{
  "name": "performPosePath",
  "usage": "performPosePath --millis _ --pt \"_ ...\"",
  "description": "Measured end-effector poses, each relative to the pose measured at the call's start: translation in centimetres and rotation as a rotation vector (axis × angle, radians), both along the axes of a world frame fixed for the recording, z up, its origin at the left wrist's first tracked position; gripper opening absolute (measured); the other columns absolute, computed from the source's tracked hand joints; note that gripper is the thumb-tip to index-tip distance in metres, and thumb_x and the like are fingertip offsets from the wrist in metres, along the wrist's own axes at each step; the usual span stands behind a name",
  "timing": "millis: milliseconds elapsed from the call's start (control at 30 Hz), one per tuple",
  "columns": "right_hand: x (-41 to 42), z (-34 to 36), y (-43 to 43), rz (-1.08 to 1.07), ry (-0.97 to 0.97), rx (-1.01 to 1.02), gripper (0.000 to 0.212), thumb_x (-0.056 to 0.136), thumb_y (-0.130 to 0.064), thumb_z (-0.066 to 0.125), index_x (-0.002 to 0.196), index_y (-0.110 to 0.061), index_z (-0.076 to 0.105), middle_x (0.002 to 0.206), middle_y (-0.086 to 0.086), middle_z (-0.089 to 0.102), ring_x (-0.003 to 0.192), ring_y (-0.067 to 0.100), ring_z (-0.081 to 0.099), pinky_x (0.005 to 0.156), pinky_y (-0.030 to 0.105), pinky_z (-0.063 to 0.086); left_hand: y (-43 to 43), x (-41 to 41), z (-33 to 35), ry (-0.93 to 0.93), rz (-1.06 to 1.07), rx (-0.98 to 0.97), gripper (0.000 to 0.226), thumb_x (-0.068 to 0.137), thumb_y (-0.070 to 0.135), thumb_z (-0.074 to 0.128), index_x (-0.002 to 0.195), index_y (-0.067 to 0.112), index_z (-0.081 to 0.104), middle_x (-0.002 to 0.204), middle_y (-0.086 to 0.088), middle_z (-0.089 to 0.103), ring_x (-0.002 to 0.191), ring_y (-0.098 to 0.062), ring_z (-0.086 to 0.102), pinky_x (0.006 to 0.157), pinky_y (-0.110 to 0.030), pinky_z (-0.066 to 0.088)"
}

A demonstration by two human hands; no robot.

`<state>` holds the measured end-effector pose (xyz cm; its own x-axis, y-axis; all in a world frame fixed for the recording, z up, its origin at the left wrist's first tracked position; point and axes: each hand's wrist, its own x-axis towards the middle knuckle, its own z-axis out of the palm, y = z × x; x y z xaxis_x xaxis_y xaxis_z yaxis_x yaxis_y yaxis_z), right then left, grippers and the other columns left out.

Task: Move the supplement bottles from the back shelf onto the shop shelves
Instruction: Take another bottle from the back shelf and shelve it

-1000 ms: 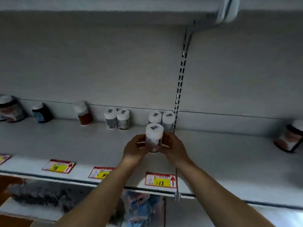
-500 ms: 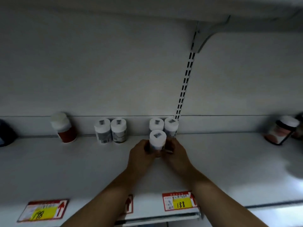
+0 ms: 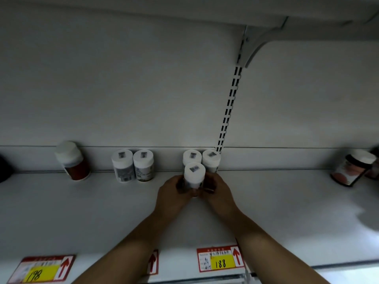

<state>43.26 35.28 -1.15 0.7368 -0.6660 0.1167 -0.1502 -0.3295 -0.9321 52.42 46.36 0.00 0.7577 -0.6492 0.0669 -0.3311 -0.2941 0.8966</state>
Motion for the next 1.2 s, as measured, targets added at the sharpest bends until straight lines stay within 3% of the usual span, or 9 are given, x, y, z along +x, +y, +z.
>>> performPosePath --millis 100,267,433,600,700,867,1000,1100,1200 --pt "-0.6 0.4 0.3 -0.017 -0.002 0.024 0.046 0.074 -0.010 0.075 0.109 -0.027 0.052 0.102 -0.014 0.059 0.093 -0.001 0.057 0.087 0.018 0.047 0.6 -0.3 0.1 -0.022 0.014 0.018 0.051 0.071 0.030 0.077 0.115 0.012 0.059 0.106 0.002 0.061 0.098 -0.011 0.055 0.085 -0.021 0.041" --pt "-2.5 1.3 1.4 -0.062 -0.004 0.053 0.048 0.077 -0.002 0.070 0.121 -0.009 0.052 0.112 0.000 0.056 0.104 0.012 0.053 0.073 0.003 0.043 2.7 -1.3 0.0 -0.024 0.040 0.024 0.057 0.077 0.025 0.072 0.127 0.009 0.051 0.126 -0.007 0.058 0.105 -0.012 0.055 0.090 -0.017 0.037" --pt "-5.4 2.4 3.0 -0.172 -0.054 0.124 0.046 0.076 -0.002 0.071 0.119 -0.006 0.054 0.111 0.008 0.059 0.100 0.016 0.056 0.086 0.022 0.044 4.0 -4.6 1.3 -0.045 -0.003 0.016 0.048 0.077 0.024 0.072 0.120 0.011 0.056 0.121 -0.006 0.061 0.107 -0.015 0.057 0.089 -0.019 0.039" --pt "-10.7 4.6 2.0 -0.262 -0.204 0.177 0.038 0.078 0.000 0.068 0.114 -0.008 0.056 0.107 0.008 0.060 0.100 0.020 0.058 0.083 0.023 0.048 3.0 -9.6 3.0 0.002 -0.013 -0.080 0.050 0.076 0.019 0.073 0.122 0.010 0.055 0.123 -0.006 0.060 0.111 -0.016 0.057 0.092 -0.020 0.041" --pt "-17.3 5.5 0.7 -0.296 -0.276 0.190 0.037 0.080 0.006 0.063 0.114 -0.003 0.055 0.105 0.012 0.058 0.098 0.019 0.056 0.073 0.011 0.049 0.9 -15.3 3.8 0.011 -0.062 -0.137 0.050 0.076 0.014 0.072 0.122 0.005 0.055 0.122 -0.009 0.060 0.111 -0.019 0.058 0.094 -0.024 0.043" --pt "-32.8 5.8 -2.9 -0.407 -0.314 0.156 0.033 0.080 0.005 0.064 0.109 -0.007 0.055 0.102 0.012 0.058 0.084 0.010 0.057 0.070 0.007 0.049 -5.2 -28.9 4.6 0.104 -0.135 -0.254 0.047 0.076 0.008 0.072 0.119 0.002 0.055 0.117 -0.014 0.062 0.101 -0.018 0.058 0.098 -0.033 0.046" --pt "-44.3 6.5 -6.1 -0.509 -0.301 0.157 0.033 0.080 0.002 0.065 0.110 -0.009 0.057 0.104 0.010 0.059 0.093 0.015 0.057 0.078 0.016 0.050 -10.2 -38.4 5.3 0.168 -0.218 -0.285 0.046 0.075 0.007 0.072 0.117 0.001 0.055 0.117 -0.017 0.062 0.104 -0.023 0.059 0.099 -0.039 0.046" --pt "-50.1 6.6 -8.8 -0.566 -0.294 0.157 0.029 0.079 -0.001 0.067 0.102 -0.017 0.058 0.106 0.013 0.062 0.096 0.019 0.059 0.089 0.031 0.049 -14.0 -43.7 5.6 0.154 -0.294 -0.270 0.046 0.076 0.009 0.072 0.118 0.004 0.055 0.117 -0.014 0.062 0.105 -0.022 0.060 0.099 -0.038 0.046" --pt "-54.0 6.2 -12.3 -0.598 -0.280 0.147 0.028 0.079 -0.003 0.068 0.102 -0.018 0.059 0.104 0.008 0.064 0.100 0.022 0.060 0.093 0.035 0.050 -18.3 -47.7 5.5 0.145 -0.356 -0.263 0.046 0.076 0.012 0.071 0.119 0.006 0.055 0.117 -0.012 0.063 0.102 -0.017 0.059 0.098 -0.034 0.047"
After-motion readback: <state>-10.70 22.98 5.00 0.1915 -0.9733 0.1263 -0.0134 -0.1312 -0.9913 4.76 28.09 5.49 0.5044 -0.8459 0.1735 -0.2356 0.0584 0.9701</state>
